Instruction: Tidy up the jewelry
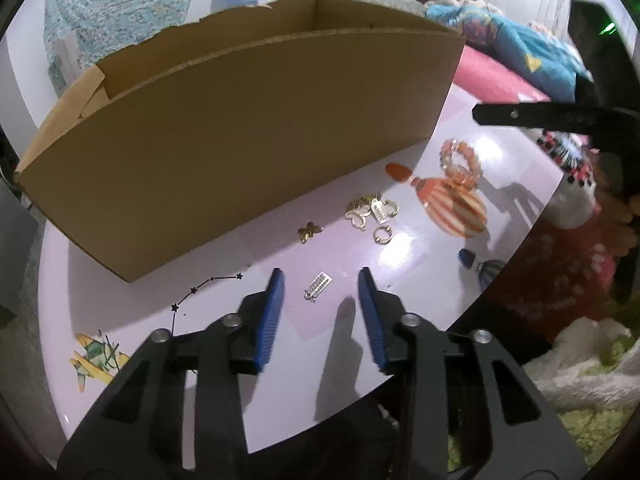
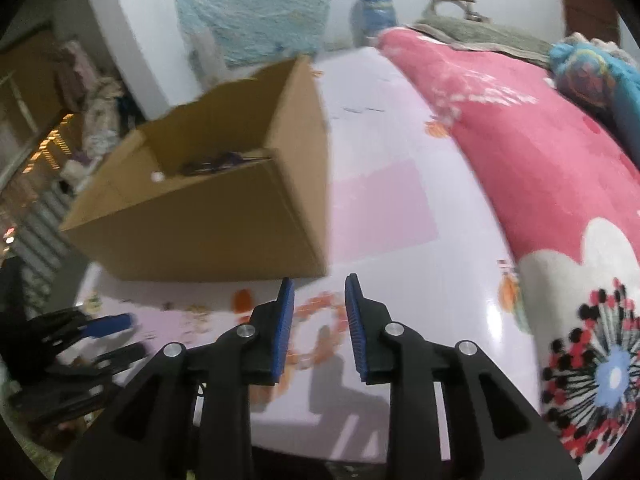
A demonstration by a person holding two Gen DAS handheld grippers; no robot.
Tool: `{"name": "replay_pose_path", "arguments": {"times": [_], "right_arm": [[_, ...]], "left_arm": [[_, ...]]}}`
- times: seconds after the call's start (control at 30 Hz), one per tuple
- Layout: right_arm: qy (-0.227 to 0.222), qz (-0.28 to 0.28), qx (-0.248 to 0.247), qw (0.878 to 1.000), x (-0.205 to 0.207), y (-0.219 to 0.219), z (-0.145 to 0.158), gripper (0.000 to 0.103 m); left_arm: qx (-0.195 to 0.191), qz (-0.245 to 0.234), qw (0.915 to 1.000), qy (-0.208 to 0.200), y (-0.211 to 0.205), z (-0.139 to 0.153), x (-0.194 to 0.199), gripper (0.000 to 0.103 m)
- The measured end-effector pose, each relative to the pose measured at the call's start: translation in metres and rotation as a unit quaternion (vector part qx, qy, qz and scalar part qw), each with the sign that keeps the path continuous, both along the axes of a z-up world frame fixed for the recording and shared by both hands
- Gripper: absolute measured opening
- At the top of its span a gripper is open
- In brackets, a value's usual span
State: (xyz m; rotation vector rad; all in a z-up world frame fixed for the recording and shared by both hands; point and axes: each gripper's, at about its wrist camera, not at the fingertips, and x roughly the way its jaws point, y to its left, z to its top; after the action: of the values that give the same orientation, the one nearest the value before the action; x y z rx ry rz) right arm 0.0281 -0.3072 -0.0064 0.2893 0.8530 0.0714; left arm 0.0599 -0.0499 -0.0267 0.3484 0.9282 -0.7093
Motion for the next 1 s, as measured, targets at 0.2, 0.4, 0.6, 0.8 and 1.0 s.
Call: {"name": "replay_pose_path", "arguments": {"times": [0.2,0.4,0.6,0.8,1.0], "right_arm": [[0.023,0.063,0.036,0.997,0.005,0.038,-0.017,0.027],[0.041,0.090,0.073,0.992,0.008,0.058,-0.028,0.027],[0.051,0.097,0.074,0.991,0.014,0.064,-0.031,0.027],[0.059,0.098,0.075,0.991,0.018,0.066,-0.033,0.027],[0.065,0.097,0.059,0.991,0.025,0.074,-0.035,0.027]], "left_arm": [[0.012,-0.015,0.9998,0.009,-0.003,-0.006,0.004,0.029],[0.023,-0.035,0.9990,0.016,-0.005,-0.005,0.008,0.022],[0.036,-0.050,0.9980,0.017,-0.006,-0.004,0.012,0.016],[0.043,-0.066,0.9968,0.008,-0.012,-0.004,0.010,0.015],[0.038,-0.067,0.9970,0.006,-0.013,-0.005,0.010,0.011]]}}
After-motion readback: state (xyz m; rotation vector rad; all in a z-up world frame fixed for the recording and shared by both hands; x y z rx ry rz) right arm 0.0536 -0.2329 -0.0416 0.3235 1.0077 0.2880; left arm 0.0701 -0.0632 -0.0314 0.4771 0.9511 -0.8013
